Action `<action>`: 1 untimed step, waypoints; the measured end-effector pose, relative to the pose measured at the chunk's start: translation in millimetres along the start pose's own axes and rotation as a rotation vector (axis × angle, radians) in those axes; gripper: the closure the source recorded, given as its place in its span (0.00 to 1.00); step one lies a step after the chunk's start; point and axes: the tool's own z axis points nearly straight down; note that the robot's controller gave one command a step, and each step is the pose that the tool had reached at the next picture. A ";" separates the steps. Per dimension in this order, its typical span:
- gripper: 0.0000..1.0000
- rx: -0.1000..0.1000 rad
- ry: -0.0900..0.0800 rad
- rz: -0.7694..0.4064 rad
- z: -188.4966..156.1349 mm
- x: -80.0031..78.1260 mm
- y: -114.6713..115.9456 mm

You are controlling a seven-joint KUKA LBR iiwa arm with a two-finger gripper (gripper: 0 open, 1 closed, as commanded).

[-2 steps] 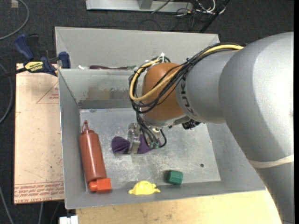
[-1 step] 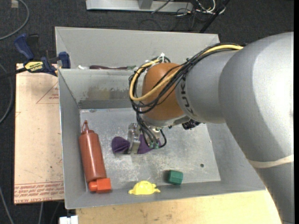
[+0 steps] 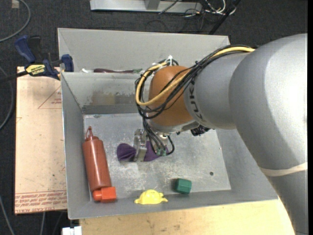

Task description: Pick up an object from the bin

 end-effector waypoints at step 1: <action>1.00 0.002 0.006 0.000 -6.2 1.6 -0.5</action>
Offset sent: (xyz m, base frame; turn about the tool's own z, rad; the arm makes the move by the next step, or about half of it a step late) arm -0.0001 -0.0001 0.0489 0.0000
